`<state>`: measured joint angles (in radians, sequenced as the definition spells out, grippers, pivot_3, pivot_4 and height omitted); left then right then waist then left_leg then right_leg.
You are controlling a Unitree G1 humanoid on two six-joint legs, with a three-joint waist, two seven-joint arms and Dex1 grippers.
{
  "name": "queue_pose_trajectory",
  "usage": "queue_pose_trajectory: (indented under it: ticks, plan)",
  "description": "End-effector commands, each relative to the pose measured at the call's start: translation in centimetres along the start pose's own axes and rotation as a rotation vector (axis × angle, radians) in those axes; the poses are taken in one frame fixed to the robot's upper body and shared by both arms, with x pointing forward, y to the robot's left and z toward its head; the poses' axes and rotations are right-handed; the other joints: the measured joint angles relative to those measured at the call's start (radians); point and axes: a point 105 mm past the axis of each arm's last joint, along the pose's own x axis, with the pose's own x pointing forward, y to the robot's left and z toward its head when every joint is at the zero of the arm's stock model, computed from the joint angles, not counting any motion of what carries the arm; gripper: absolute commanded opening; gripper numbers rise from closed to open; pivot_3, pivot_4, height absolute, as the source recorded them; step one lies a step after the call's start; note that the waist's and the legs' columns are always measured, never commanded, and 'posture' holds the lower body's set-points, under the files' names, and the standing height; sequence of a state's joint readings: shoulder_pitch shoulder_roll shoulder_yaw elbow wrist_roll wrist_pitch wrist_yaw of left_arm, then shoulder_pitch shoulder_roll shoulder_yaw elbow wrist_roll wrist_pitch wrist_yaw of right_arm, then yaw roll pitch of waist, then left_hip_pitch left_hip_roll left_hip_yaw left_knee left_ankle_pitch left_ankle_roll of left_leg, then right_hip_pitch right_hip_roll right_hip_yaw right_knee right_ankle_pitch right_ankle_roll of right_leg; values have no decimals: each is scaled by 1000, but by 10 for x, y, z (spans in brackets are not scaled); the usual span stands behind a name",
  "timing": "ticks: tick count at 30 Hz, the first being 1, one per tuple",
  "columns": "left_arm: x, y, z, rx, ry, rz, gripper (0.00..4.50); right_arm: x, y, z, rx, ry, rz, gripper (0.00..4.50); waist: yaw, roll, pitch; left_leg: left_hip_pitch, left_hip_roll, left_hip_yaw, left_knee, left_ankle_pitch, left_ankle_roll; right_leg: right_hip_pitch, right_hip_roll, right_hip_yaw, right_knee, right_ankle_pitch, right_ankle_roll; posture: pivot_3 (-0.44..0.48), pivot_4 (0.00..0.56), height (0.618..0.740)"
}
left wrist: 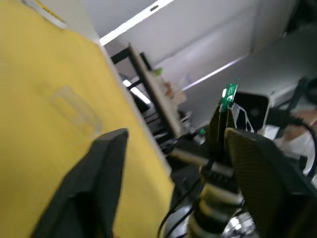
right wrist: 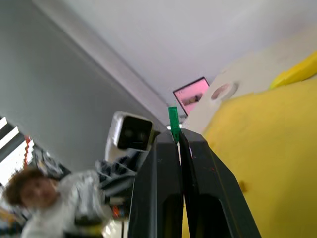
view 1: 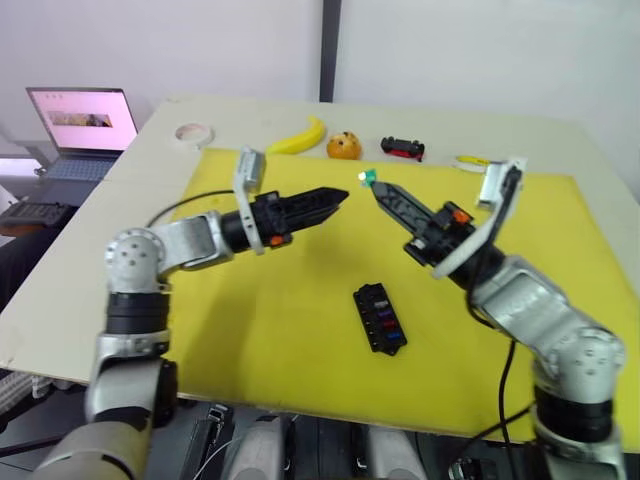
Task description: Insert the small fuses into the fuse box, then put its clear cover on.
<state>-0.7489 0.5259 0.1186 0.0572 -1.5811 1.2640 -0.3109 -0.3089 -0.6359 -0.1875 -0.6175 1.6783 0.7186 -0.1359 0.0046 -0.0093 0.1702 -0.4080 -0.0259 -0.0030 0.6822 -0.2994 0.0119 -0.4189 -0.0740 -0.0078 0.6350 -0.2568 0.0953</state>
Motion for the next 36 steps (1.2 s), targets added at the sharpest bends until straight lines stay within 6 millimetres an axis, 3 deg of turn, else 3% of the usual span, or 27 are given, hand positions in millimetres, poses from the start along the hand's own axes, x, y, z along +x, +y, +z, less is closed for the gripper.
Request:
queue_pose_trajectory:
  ticks: [1, 7, 14, 23, 36]
  plan:
    - [-4, -19, -3, 258, 141, -48, 4318, -18, 10, 2, -241, 158, 102, 0, 1, 0, 0, 0, 0, 0, 0, 0, 0, 0, 0, 0, -1, 0, 0, 0, 150, 740]
    - [-15, 5, -46, 823, 451, -72, 4420, -40, -11, -16, -609, 481, 208, 0, 7, 2, 0, 2, 3, 3, -1, -1, 1, 3, 2, 2, -5, -2, -4, 0, 150, 740]
    - [2, 20, -62, 1072, 465, -83, 4420, -45, -43, -28, -890, 678, 415, 0, 7, 1, 1, 0, 3, 4, 1, -2, 3, 2, -3, 3, -5, 0, -1, 0, 150, 740]
    - [7, 27, -73, 1110, 452, -56, 4420, -30, -70, -37, -1069, 785, 579, 0, 7, 1, 2, 0, 3, 4, 1, -2, 3, 0, -3, 2, -4, 0, 0, 0, 150, 740]
    - [18, 29, -83, 1127, 463, -85, 4420, -19, -79, -46, -1070, 844, 661, 0, 7, 1, 2, 0, 3, 4, 2, -1, 2, 0, -4, 1, -3, 0, 0, 0, 150, 740]
